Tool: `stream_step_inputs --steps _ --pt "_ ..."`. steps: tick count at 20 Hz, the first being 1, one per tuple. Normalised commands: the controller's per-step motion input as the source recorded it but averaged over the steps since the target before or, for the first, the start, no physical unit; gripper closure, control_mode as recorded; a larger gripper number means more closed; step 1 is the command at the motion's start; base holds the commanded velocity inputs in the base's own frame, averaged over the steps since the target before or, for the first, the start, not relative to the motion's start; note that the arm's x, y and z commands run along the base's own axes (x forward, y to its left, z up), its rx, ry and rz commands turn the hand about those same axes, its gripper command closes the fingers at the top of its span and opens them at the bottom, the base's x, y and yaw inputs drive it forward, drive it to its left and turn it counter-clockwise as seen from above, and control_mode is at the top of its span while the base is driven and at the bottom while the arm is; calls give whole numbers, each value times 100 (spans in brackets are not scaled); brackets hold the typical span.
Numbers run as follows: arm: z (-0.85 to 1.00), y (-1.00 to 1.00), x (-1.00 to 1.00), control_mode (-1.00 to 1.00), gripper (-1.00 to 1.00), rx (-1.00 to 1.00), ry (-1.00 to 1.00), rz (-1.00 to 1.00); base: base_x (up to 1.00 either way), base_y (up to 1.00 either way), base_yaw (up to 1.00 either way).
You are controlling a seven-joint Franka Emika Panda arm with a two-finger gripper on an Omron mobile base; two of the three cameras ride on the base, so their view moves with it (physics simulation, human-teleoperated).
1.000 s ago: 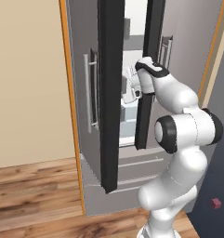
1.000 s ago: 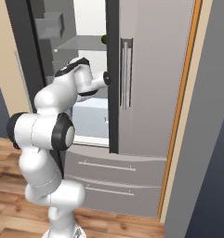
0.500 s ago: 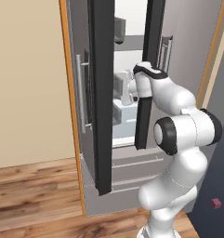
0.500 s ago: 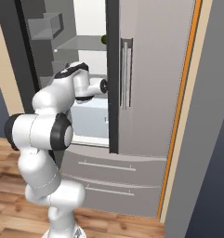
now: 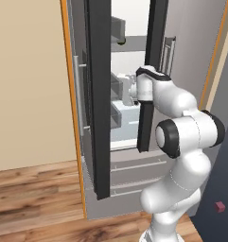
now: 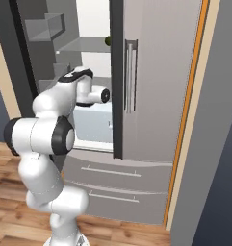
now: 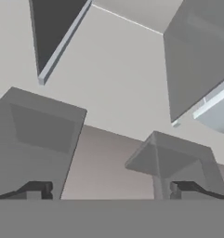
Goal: Take the lemon wedge from the fridge and place it on the plate with fish on the dining counter.
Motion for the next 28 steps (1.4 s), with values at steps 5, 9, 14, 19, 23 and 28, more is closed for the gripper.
stream_step_inputs --steps 5,9,14,19,23,28 --pt "9 -4 -29 -100 -100 0 -9 0 0 0 0" --pt "88 -59 -100 -100 -100 0 -35 -7 0 0 0" --pt "100 -82 -100 -100 -100 0 -31 -13 0 0 0" --pt "100 -98 -100 -100 -100 -3 -16 -21 0 0 0" --pt "65 -98 -98 -100 -100 -38 -11 -23 0 0 0" --pt "7 -56 -65 -100 -100 -64 -3 -30 0 0 0"
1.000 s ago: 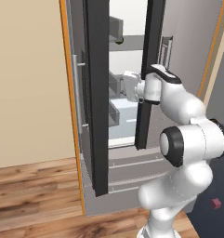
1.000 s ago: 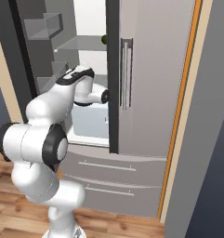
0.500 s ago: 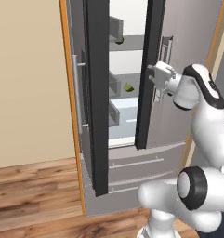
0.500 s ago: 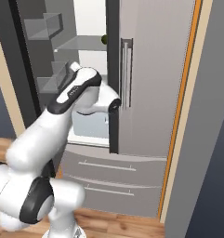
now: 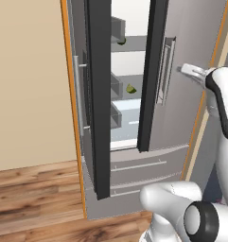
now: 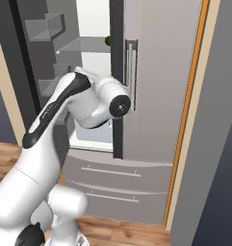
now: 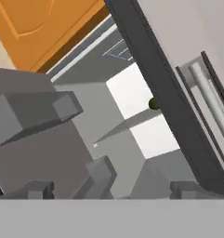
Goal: Take the lemon wedge from the fridge and place it on the plate with fish on the dining counter.
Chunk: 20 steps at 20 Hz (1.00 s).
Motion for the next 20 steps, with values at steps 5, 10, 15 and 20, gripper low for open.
stream_step_inputs --steps 5,10,15,20 --pt "-44 -7 -24 -100 -100 -73 0 -38 0 0 0" --pt "-10 -2 5 -100 -100 -27 -13 -10 0 0 0" --pt "-1 -49 11 -100 -100 6 0 -3 0 0 0" --pt "-4 -64 23 -100 -100 3 -2 -15 0 0 0"
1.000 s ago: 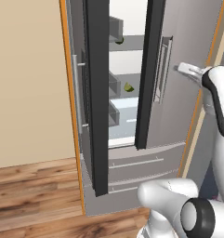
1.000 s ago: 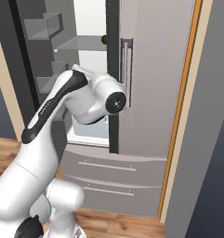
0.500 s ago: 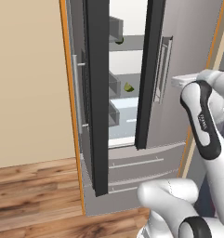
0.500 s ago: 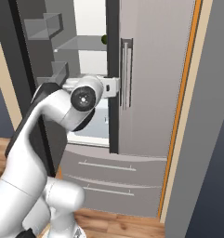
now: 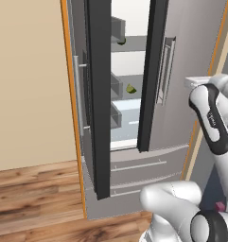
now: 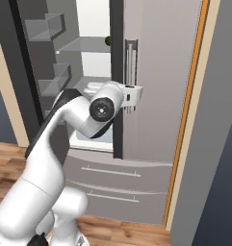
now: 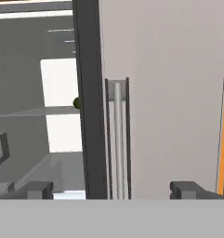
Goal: Take the lemon wedge from the fridge and place it on the plate with fish on the dining counter.
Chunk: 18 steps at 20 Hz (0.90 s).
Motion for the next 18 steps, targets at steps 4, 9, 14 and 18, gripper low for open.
stream_step_inputs --steps 4,9,14,18 --pt "-4 -13 76 -100 -100 0 2 -1 0 0 0" --pt "-15 -2 92 -100 -100 0 3 0 0 0 0" --pt "-23 -8 86 -100 -100 0 0 0 0 0 0" --pt "-17 -21 94 -100 -100 0 0 0 0 0 0"
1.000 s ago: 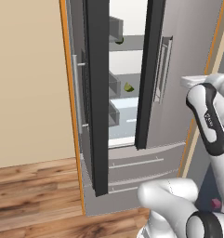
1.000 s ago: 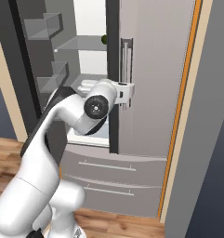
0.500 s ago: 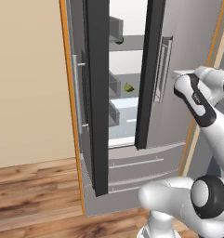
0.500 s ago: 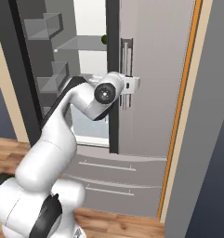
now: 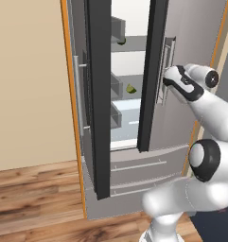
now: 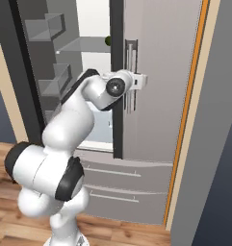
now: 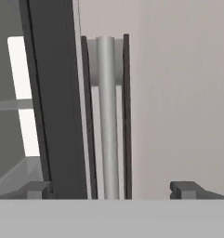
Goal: Take the lemon wedge from the fridge and place it on the plate with fish on the dining counter.
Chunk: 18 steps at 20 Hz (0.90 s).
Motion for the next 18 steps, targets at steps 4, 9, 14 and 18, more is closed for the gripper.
stream_step_inputs --steps 4,9,14,18 --pt "-12 -29 92 -100 -100 0 5 0 0 0 0" --pt "-7 -27 88 -100 -100 0 6 0 0 0 0" --pt "-7 -10 54 -100 100 0 11 0 0 0 0" --pt "-13 -14 -17 -100 100 0 5 -9 0 0 0"
